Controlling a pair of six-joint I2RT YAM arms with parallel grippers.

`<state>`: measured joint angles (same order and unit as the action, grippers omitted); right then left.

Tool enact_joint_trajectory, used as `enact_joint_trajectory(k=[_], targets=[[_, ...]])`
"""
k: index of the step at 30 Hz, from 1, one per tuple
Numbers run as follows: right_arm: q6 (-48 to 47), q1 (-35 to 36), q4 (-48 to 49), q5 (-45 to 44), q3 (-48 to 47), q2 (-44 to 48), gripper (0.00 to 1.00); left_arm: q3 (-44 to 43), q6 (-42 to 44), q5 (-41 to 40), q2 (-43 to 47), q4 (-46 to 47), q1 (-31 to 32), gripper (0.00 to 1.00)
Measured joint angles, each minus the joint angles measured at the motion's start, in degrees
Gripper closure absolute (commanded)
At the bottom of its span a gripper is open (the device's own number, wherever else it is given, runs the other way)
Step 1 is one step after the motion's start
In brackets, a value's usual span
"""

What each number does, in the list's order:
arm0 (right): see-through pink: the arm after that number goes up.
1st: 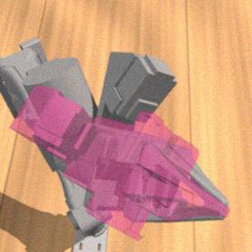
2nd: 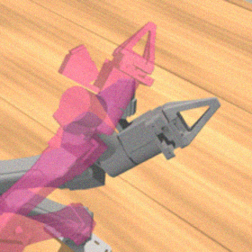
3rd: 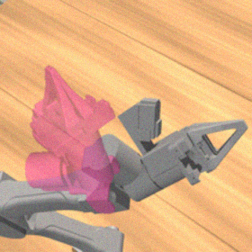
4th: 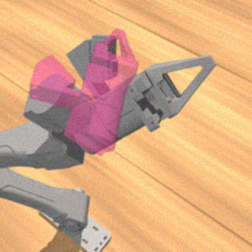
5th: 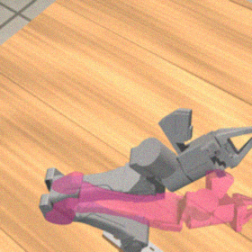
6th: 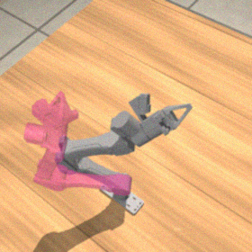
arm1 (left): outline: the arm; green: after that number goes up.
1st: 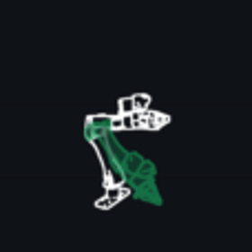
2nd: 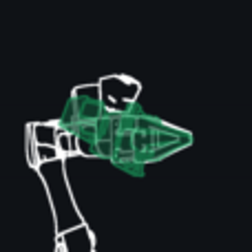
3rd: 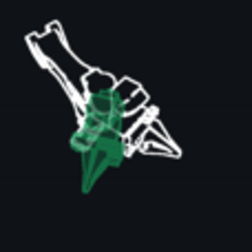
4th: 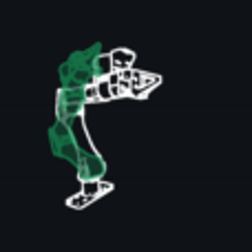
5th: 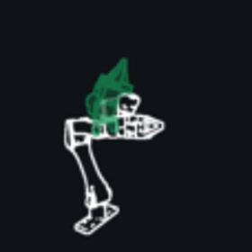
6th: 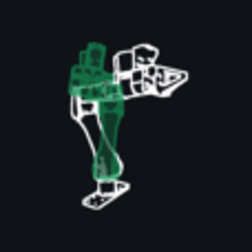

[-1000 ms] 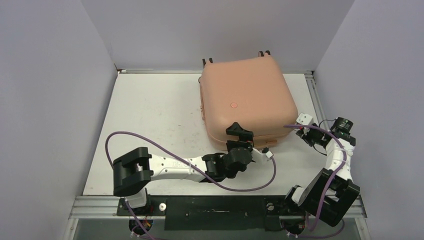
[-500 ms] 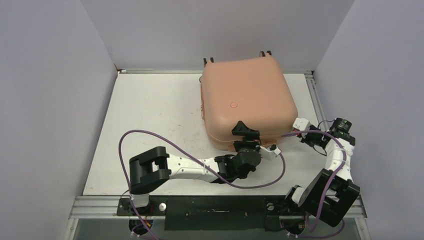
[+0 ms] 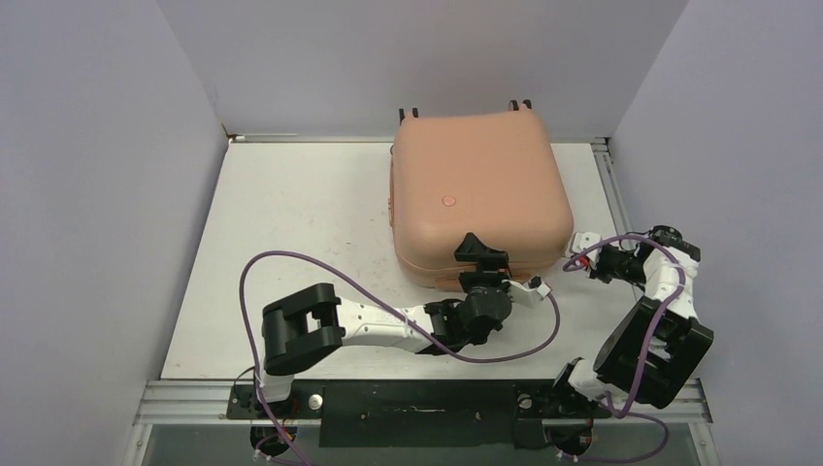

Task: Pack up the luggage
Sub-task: Zip the luggage at the center of the board.

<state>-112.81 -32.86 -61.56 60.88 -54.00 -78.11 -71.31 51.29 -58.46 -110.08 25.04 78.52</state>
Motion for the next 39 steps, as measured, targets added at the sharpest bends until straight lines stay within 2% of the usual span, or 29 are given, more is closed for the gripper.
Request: enact_joint_trajectory(k=[3, 8, 11, 16, 21, 26, 32, 39], targets=[[6.32, 0.0, 2.84, 0.04, 1.16, 1.42, 0.95, 0.2, -0.59, 2.19, 0.35, -0.09, -0.15, 0.04], [24.76, 1.07, 15.74, -1.81, 9.07, 10.62, 0.95, 0.59, -5.31, 9.6, 2.64, -2.91, -0.66, 0.04], [28.89, 1.64, 18.75, -2.73, 10.88, 12.61, 0.95, 0.59, -7.43, 14.19, 2.62, -3.21, -0.24, 0.04], [22.47, 0.61, 16.35, -1.57, 9.77, 8.24, 0.95, -2.4, -9.46, 14.51, -1.03, -4.52, 1.2, 0.04], [15.98, 0.26, 13.46, 1.07, 8.98, 1.73, 0.95, -3.54, -6.27, 11.63, -7.21, 0.68, 2.01, 0.04], [16.2, 0.35, 13.03, 2.97, 9.01, 0.09, 0.95, -2.8, -2.58, 10.27, -11.74, 6.12, 1.95, 0.04], [15.41, 0.44, 12.83, 3.23, 8.98, -0.35, 0.95, -2.27, -2.21, 10.91, -12.09, 8.33, 1.6, 0.04], [0.79, 0.85, 5.55, 3.93, 7.52, -1.79, 0.95, -3.39, -3.1, 10.64, -13.16, 8.11, 1.01, 0.04]])
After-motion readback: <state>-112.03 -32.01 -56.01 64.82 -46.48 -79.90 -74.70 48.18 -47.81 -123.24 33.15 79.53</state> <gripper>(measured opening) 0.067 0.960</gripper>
